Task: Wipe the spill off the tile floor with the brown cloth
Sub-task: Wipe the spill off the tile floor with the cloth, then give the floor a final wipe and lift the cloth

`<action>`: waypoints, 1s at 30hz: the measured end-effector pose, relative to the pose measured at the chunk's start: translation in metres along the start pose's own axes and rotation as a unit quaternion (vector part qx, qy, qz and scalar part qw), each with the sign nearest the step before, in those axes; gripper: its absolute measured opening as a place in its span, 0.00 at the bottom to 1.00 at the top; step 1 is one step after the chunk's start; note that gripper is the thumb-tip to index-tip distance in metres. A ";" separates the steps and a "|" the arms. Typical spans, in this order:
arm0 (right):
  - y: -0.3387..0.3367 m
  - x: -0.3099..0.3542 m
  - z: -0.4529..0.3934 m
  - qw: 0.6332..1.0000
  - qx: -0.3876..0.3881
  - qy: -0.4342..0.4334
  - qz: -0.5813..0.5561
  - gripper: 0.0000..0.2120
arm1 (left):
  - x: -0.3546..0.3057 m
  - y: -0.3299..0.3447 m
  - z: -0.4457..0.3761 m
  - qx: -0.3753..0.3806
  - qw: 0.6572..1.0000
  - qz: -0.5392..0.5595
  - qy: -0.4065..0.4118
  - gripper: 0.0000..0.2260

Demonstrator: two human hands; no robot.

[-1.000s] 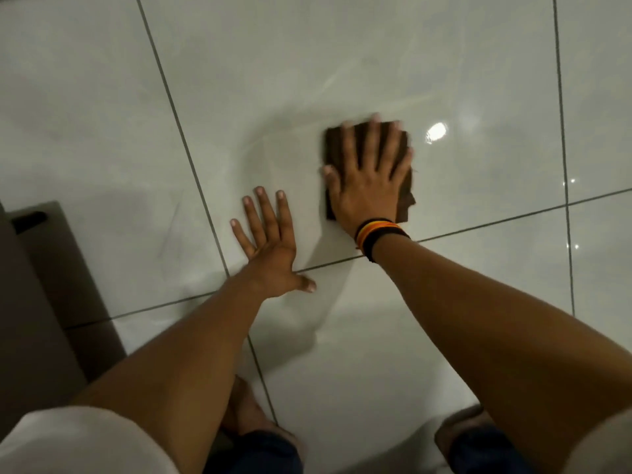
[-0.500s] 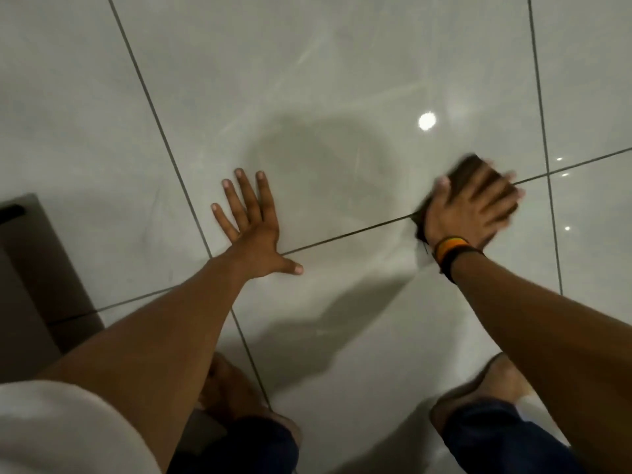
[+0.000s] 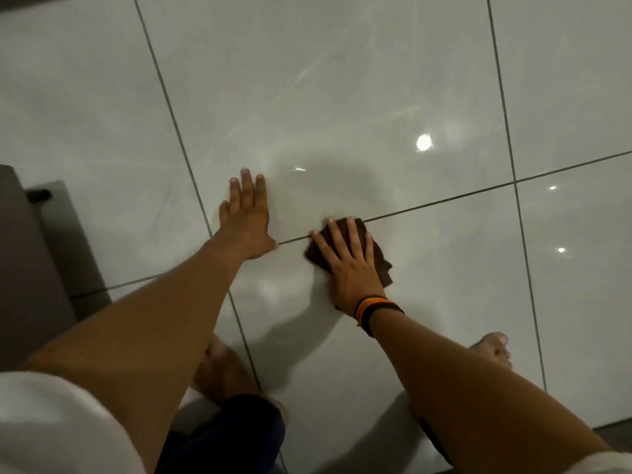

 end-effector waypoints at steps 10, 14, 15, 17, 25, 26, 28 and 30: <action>-0.086 0.055 0.156 0.696 -0.011 0.140 -0.705 0.18 | -0.039 0.007 0.168 0.185 0.892 0.410 0.044 0.35; -0.173 0.114 0.212 0.663 0.081 0.066 -0.741 0.19 | -0.055 -0.047 0.264 0.138 0.829 0.539 0.048 0.19; -0.195 0.131 0.224 0.676 0.095 0.054 -0.729 0.22 | -0.050 -0.063 0.288 0.115 0.826 0.550 0.041 0.18; -0.237 0.166 0.246 0.710 0.110 0.038 -0.695 0.24 | -0.034 -0.096 0.335 0.074 0.831 0.550 0.036 0.16; -0.343 0.339 0.305 0.854 0.147 -0.009 -0.500 0.21 | 0.090 -0.166 0.515 -0.153 0.757 0.635 0.029 0.06; -0.340 0.362 0.305 0.864 0.149 -0.018 -0.481 0.20 | 0.112 -0.159 0.528 -0.176 0.740 0.649 0.019 0.06; -0.322 0.407 0.299 0.878 0.158 -0.035 -0.451 0.16 | 0.157 -0.135 0.545 -0.225 0.716 0.660 -0.020 0.07; -0.290 0.451 0.291 0.889 0.161 -0.051 -0.426 0.13 | 0.201 -0.101 0.554 -0.272 0.700 0.655 -0.081 0.11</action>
Point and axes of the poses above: each hand's wrist, its own z-axis away from the middle knuckle, its own y-axis out of the palm, x = y × z, the point moved 3 cm from there along -z, towards the middle knuckle, and after that the axes turned 15 degrees about x, right-handed, at the moved point
